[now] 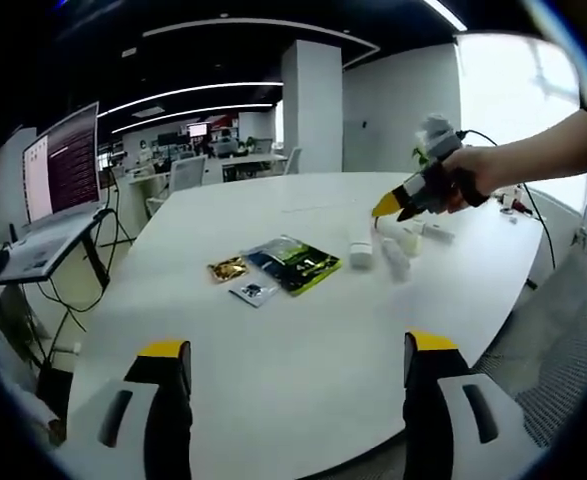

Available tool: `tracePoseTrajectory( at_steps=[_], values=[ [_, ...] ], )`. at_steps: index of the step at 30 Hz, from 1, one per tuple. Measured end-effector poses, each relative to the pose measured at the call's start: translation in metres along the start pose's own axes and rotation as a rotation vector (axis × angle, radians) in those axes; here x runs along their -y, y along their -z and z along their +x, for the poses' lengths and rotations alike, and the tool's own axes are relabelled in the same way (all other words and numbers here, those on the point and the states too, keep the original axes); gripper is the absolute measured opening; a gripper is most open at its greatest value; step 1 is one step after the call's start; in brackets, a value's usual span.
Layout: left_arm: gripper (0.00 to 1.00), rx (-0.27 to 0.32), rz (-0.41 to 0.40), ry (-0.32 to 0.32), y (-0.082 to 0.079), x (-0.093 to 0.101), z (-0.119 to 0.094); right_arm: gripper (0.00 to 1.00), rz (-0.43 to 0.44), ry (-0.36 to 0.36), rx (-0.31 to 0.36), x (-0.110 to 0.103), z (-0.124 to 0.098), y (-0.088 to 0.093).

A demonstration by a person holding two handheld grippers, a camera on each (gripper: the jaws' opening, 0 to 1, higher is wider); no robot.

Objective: Arrange the skincare products in the storage area until every visible bottle or jar stands upright without overlapping.

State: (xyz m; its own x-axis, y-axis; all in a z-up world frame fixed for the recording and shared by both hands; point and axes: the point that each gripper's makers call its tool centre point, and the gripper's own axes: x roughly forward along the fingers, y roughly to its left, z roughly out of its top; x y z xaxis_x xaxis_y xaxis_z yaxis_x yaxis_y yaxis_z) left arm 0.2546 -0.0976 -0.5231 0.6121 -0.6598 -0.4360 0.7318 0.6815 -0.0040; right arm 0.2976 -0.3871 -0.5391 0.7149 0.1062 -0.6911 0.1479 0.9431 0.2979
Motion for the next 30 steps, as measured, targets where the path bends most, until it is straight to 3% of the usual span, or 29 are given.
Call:
tracePoseTrajectory(
  at_steps=[6, 17, 30],
  values=[
    [0.8, -0.007, 0.005, 0.003, 0.001, 0.001, 0.001, 0.63, -0.011, 0.035, 0.004, 0.009, 0.014, -0.01],
    [0.8, -0.016, 0.004, 0.001, 0.003, 0.0, 0.0, 0.62, -0.004, 0.066, -0.028, 0.012, 0.034, -0.012],
    [0.79, -0.028, 0.008, 0.0, 0.005, 0.0, 0.0, 0.6, -0.01, 0.133, -0.109, 0.029, 0.057, -0.008]
  ],
)
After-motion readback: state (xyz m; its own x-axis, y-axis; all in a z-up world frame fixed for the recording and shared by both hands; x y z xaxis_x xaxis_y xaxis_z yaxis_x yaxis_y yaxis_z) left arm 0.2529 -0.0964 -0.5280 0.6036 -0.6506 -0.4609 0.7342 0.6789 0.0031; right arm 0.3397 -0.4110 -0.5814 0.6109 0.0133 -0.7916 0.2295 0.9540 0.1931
